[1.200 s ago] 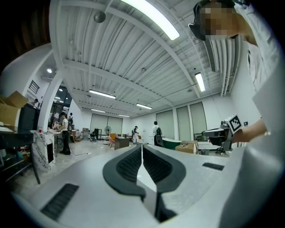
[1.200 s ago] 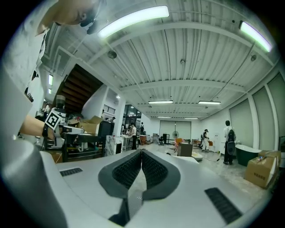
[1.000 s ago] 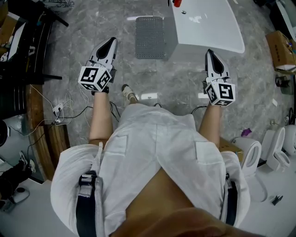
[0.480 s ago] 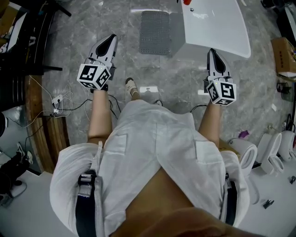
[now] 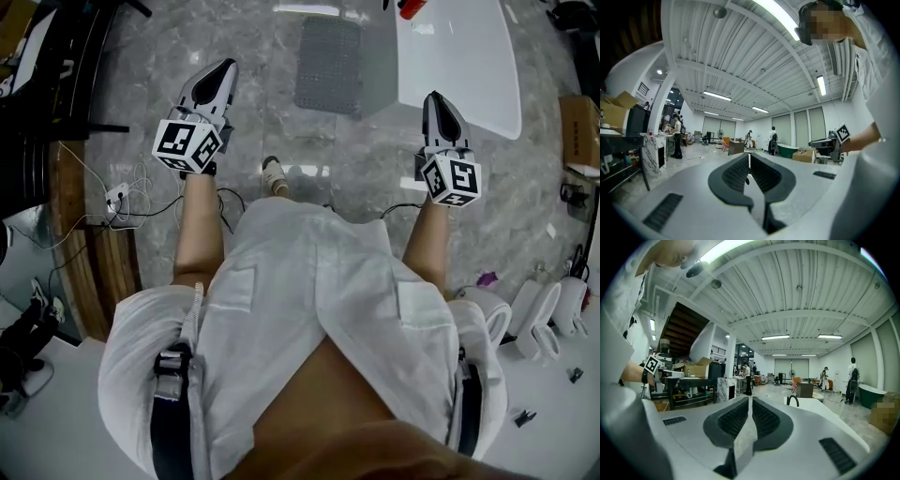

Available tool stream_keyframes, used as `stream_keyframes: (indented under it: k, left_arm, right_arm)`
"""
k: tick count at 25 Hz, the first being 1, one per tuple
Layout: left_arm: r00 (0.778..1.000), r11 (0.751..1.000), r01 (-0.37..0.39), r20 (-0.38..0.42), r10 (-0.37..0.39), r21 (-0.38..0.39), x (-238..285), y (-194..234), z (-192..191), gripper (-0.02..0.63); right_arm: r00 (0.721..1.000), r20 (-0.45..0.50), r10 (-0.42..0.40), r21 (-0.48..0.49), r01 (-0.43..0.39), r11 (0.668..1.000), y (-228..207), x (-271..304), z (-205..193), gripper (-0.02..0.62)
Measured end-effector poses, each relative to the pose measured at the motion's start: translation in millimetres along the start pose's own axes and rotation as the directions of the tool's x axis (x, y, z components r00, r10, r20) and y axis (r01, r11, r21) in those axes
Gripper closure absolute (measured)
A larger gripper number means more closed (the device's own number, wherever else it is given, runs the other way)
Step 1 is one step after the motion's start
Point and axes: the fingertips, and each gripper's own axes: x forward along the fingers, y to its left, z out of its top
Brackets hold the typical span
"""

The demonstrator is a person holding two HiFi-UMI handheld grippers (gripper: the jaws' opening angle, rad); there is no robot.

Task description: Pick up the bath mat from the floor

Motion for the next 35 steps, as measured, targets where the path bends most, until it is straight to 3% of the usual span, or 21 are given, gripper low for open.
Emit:
stream_keyframes:
  k: [9,21,28,35]
  left_arm:
    - [1.000,1.000,-0.005,0.021,0.005,0.002,18.9,87.0,11.5,0.589]
    - [1.000,0.999,0.018,0.016,-0.017,-0.035,23.9,146.5,-1.6,0.589]
    - [1.000,0.999,-0.006,0.004,0.006,-0.049,47.7,166.7,-9.4,0.589]
    - [1.000,0.999,-0.002,-0.005,0.001,-0.032,106.3,191.2,-1.2,0.589]
  right_arm:
    - [1.000,0.010,0.011,0.004,-0.011,1.000,24.3,85.9,17.4,0.563]
    - [0.999,-0.022,0.047,-0.007,-0.047,0.999,67.2,156.6,18.2,0.563]
    - [0.996,-0.027,0.084,-0.003,-0.084,0.996,59.6,204.3,14.4,0.561]
    - [0.995,-0.014,0.103,0.016,-0.103,0.995,30.1,276.1,12.1,0.561]
